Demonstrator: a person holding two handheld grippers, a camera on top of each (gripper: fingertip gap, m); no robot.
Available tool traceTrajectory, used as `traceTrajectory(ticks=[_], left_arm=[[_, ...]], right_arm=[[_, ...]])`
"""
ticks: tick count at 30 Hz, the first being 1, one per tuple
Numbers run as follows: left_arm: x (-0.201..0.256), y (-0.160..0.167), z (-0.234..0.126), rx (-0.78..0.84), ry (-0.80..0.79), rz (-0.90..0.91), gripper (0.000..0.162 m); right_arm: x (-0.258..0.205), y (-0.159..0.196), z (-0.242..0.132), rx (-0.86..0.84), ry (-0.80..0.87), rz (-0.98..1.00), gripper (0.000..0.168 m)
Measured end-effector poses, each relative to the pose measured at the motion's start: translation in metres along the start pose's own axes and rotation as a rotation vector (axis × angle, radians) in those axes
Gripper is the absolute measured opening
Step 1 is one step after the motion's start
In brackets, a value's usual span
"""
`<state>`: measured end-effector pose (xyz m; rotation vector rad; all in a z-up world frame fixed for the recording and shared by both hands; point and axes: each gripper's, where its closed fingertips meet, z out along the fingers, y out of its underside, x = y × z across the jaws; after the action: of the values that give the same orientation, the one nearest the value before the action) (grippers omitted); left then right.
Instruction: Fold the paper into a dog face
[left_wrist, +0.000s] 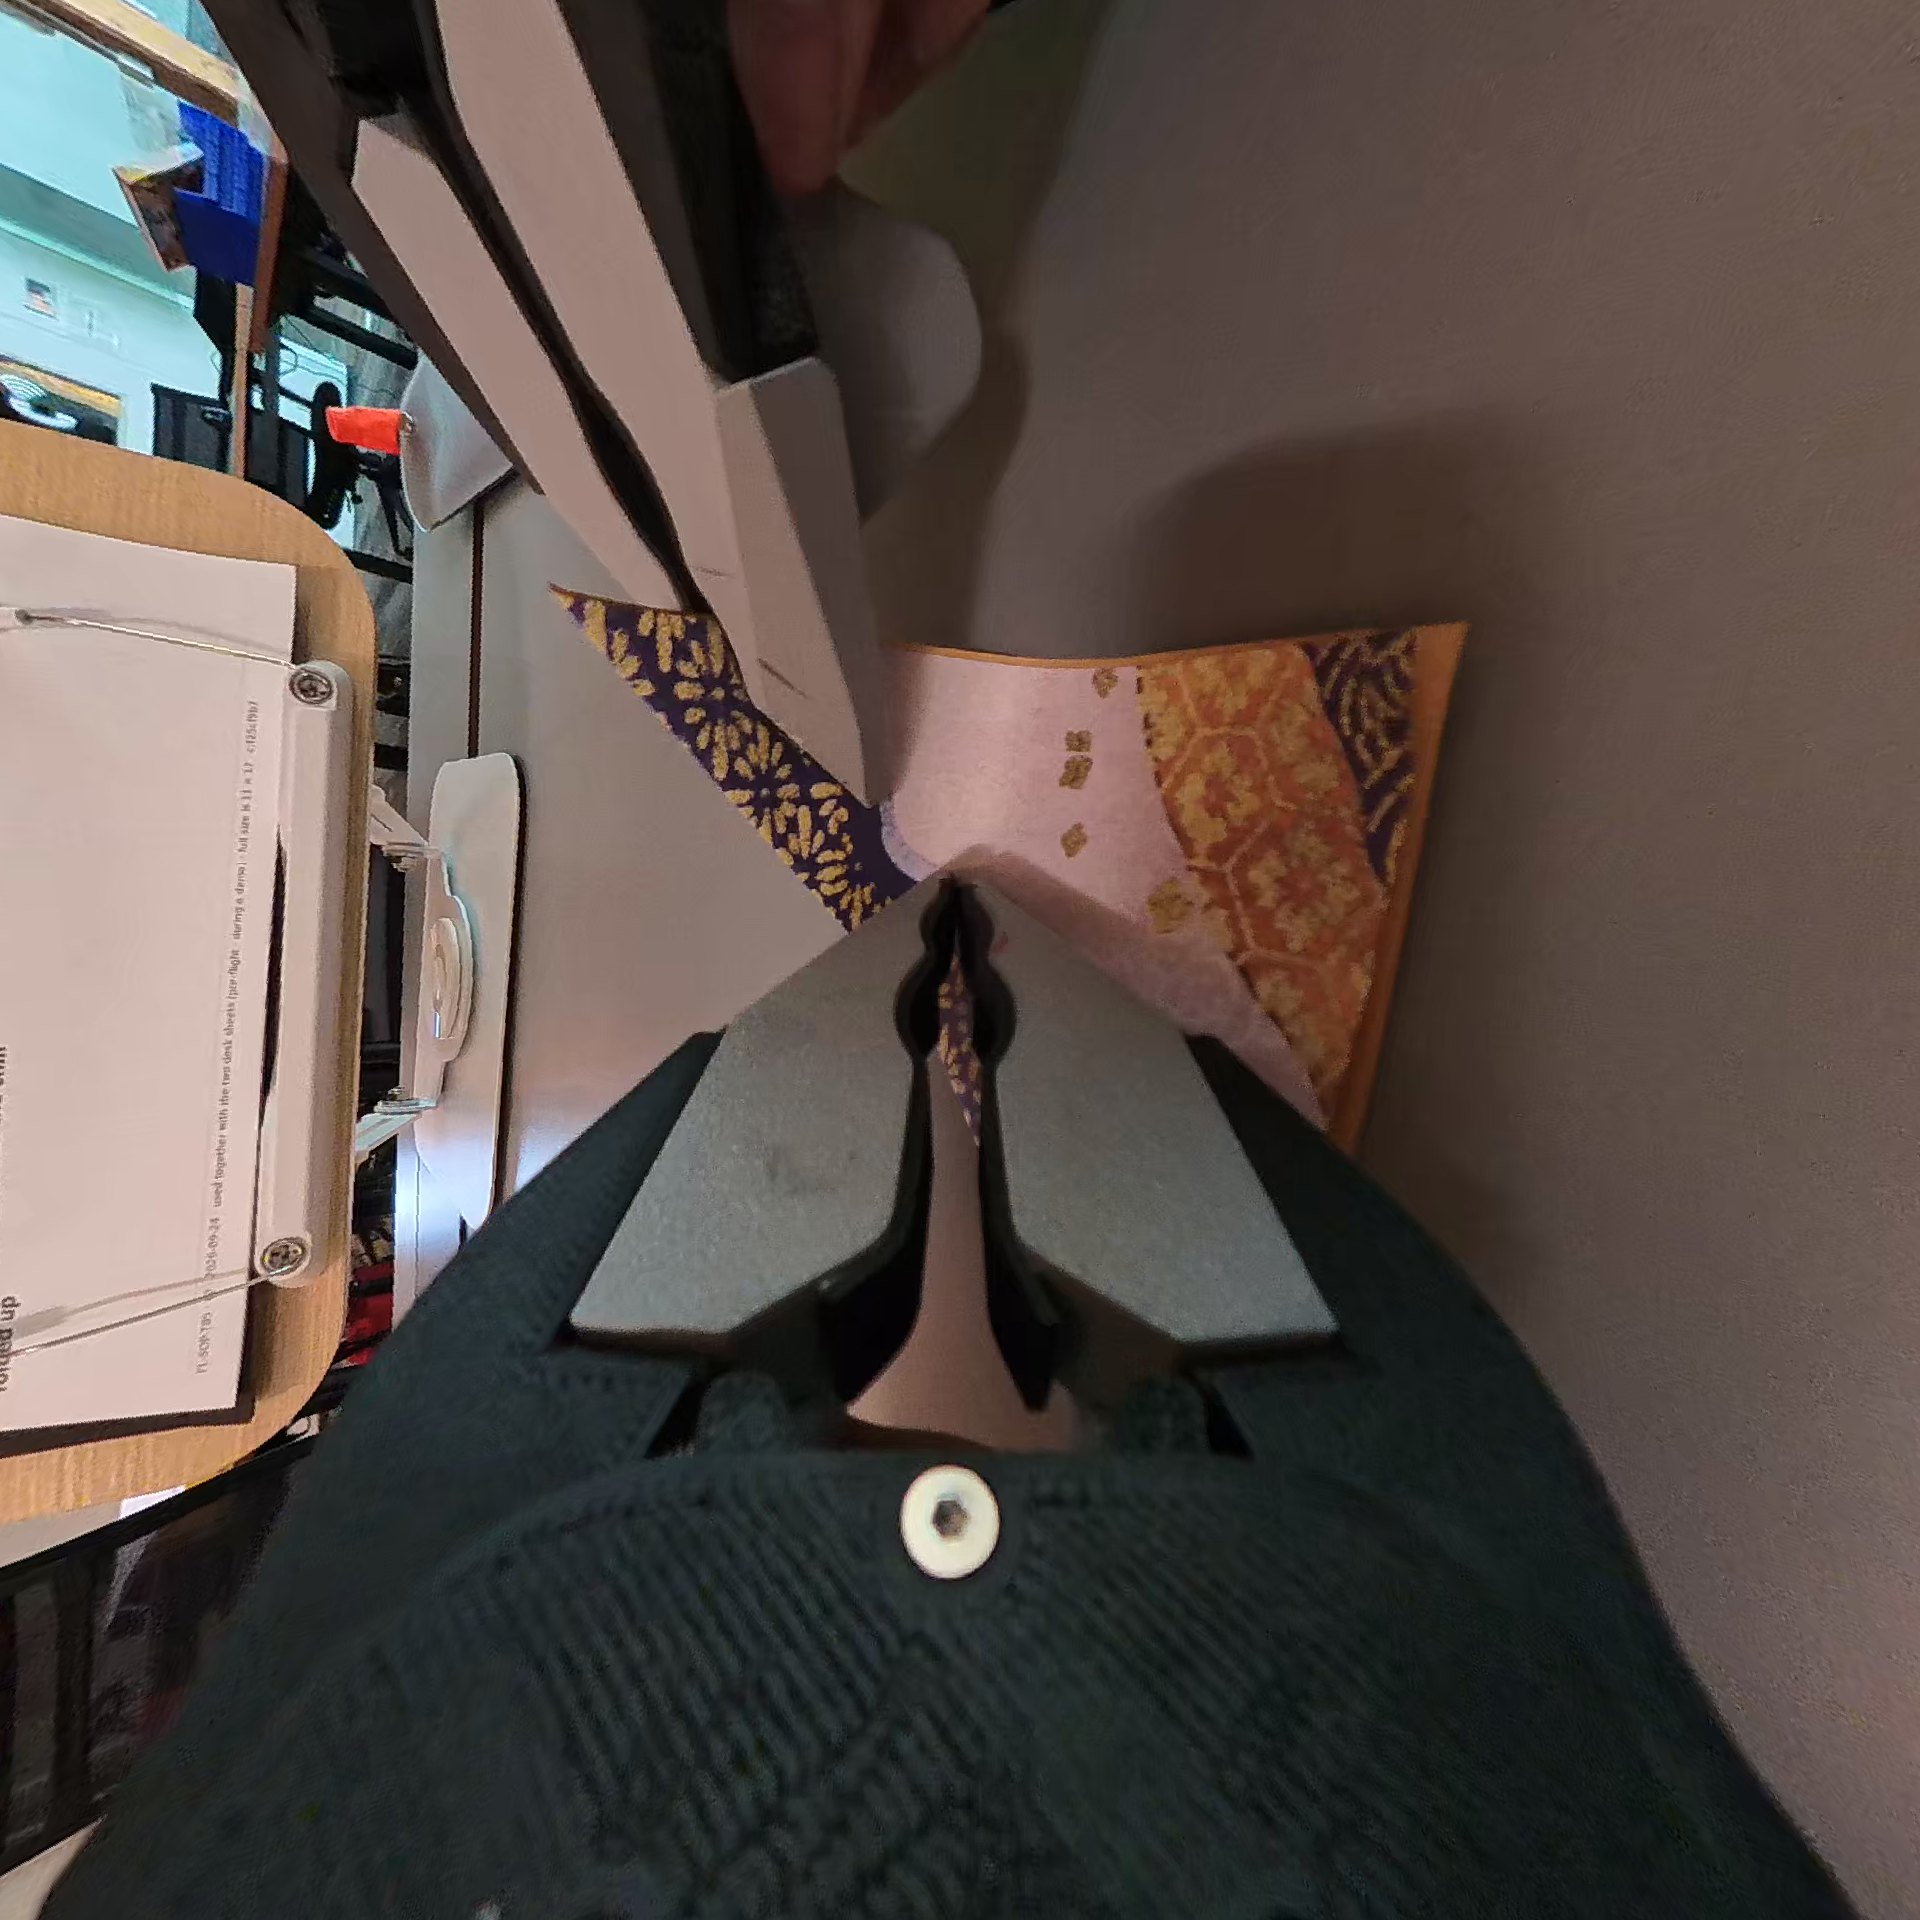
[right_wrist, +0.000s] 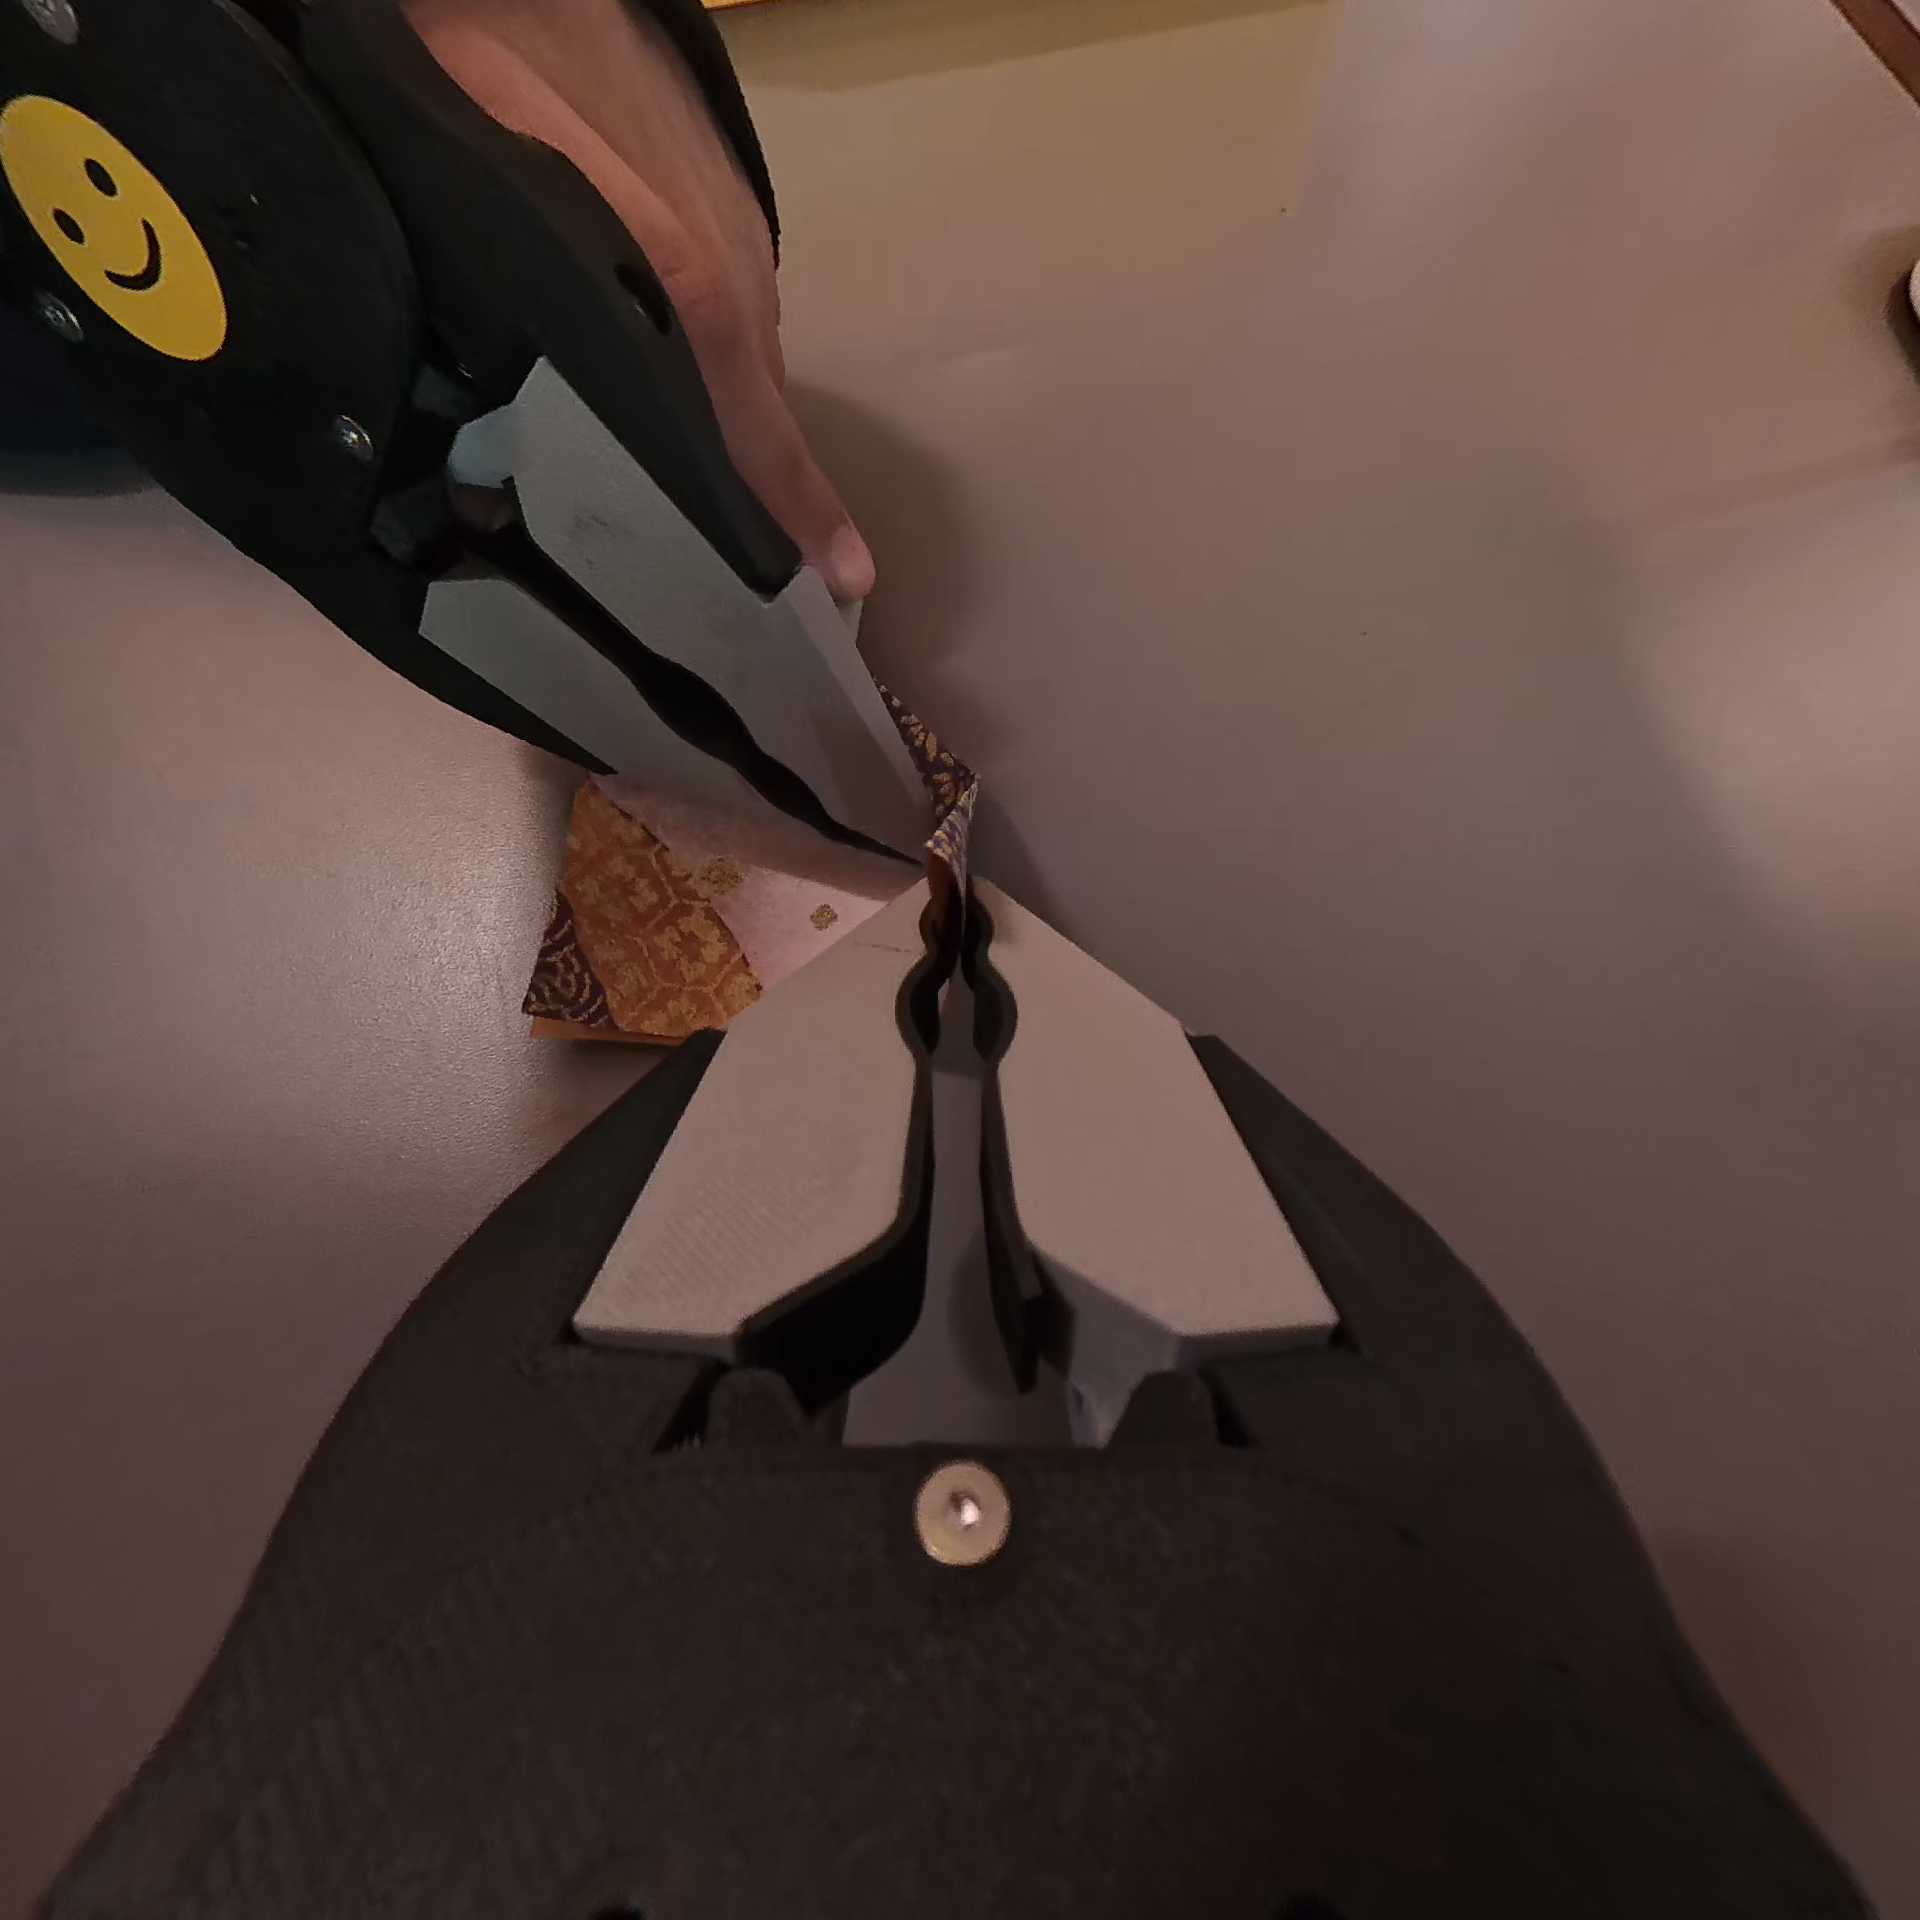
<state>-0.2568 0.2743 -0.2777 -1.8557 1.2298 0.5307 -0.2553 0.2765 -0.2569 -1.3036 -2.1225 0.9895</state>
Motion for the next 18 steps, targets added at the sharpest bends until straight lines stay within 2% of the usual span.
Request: traceTrajectory(ticks=[1, 18], left_arm=[[0.000, 0.000, 0.000, 0.003, 0.003, -0.005, 0.000], [0.002, -0.001, -0.002, 0.017, 0.022, -0.033, 0.000]], right_arm=[[0.000, 0.000, 0.000, 0.000, 0.003, -0.010, 0.000], [-0.011, -0.002, 0.000, -0.036, 0.127, -0.353, 0.000]])
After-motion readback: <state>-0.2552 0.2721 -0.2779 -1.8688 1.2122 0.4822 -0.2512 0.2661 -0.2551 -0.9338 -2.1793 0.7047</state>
